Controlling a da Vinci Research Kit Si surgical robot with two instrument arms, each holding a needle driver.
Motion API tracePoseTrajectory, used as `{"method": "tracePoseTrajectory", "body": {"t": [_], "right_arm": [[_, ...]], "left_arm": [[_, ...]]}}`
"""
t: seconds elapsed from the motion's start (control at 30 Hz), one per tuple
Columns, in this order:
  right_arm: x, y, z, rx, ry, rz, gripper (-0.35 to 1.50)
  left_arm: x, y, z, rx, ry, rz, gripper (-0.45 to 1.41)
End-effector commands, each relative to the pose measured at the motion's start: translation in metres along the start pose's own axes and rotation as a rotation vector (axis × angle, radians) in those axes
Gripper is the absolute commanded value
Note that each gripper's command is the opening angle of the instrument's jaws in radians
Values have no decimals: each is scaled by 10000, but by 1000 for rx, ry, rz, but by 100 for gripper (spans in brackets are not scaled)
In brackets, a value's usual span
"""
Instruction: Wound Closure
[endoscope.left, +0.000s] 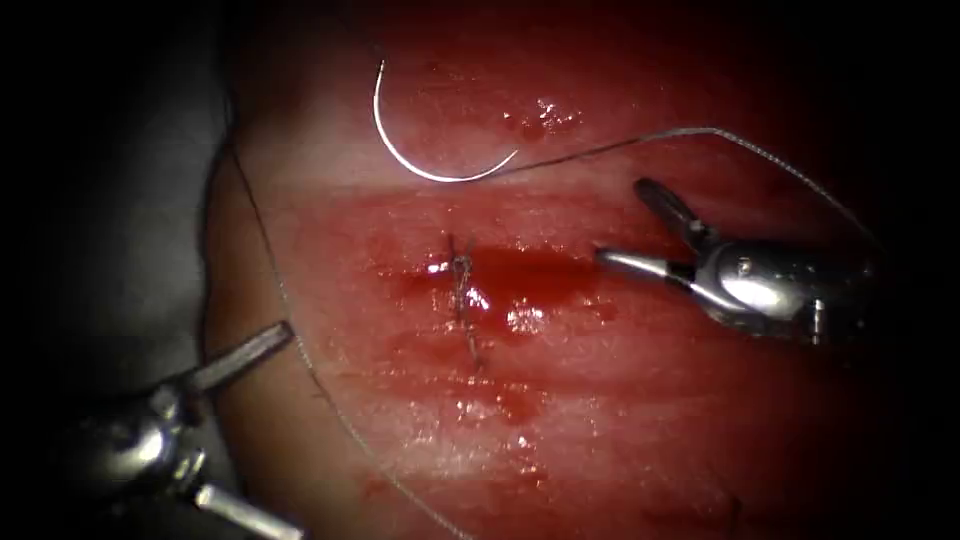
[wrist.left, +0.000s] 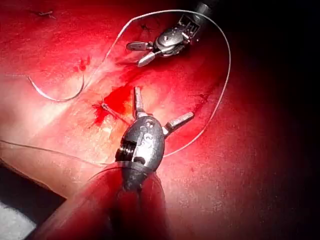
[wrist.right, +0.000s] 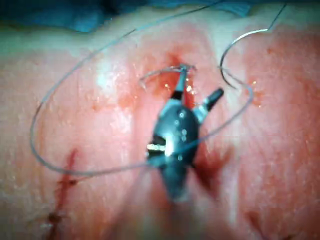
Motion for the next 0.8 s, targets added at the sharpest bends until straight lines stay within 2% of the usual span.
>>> {"method": "tracePoseTrajectory", "body": {"t": [0.03,0.2,0.3,0.47,0.57,0.63,0.67,0.73,0.8], "right_arm": [[-13,-4,-11,9,-41,-2,125],[-37,18,-67,48,-258,-102,123],[-47,43,-98,29,-395,-199,123],[-46,113,-145,-160,-573,-352,121],[-32,152,-160,-273,-662,-418,123],[-21,165,-163,-319,-631,-386,128],[-13,169,-163,-329,-569,-352,133],[-2,167,-158,-304,-476,-326,131],[10,156,-147,-264,-424,-297,130]], "left_arm": [[-14,4,14,5,-11,2,98],[-49,-9,55,21,-106,33,98],[-68,-12,75,34,-144,49,98],[-83,-19,98,53,-153,62,90],[-88,-25,109,59,-168,94,71],[-93,-28,116,56,-188,138,68],[-97,-31,119,68,-211,154,66],[-106,-34,123,88,-262,199,68],[-120,-37,126,110,-352,236,71]]}}
